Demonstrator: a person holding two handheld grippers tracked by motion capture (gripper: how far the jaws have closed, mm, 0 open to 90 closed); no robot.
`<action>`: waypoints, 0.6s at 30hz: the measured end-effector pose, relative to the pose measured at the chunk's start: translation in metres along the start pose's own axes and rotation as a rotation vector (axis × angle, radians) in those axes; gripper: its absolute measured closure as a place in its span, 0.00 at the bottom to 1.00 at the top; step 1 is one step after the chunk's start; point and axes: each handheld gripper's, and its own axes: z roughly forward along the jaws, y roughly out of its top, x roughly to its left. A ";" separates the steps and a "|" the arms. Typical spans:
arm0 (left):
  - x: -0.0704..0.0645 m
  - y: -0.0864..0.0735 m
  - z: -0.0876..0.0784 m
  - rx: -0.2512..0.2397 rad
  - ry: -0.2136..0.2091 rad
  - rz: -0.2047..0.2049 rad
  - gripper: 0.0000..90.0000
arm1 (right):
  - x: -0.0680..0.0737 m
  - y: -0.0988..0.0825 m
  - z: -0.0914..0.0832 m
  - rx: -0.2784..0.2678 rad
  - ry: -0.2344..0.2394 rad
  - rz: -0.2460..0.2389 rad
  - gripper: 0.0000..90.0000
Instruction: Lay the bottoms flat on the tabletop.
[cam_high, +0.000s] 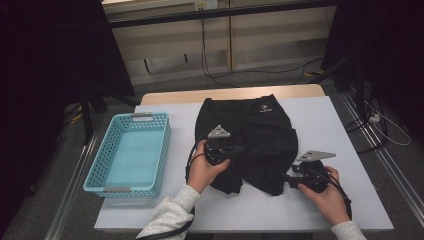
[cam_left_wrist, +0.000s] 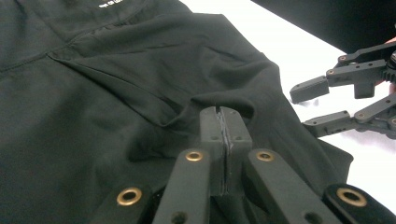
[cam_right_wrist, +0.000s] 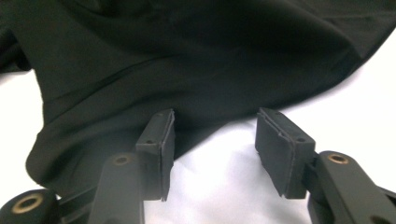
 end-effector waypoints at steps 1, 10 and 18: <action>0.000 0.000 0.000 0.001 -0.001 -0.002 0.99 | 0.001 0.001 0.001 0.004 -0.005 -0.008 0.55; -0.001 0.002 -0.002 -0.012 -0.003 -0.009 0.99 | 0.002 0.005 0.005 0.006 0.060 0.006 0.99; -0.009 0.007 -0.004 -0.037 -0.033 -0.005 1.00 | -0.013 0.002 -0.035 -0.007 0.045 0.036 1.00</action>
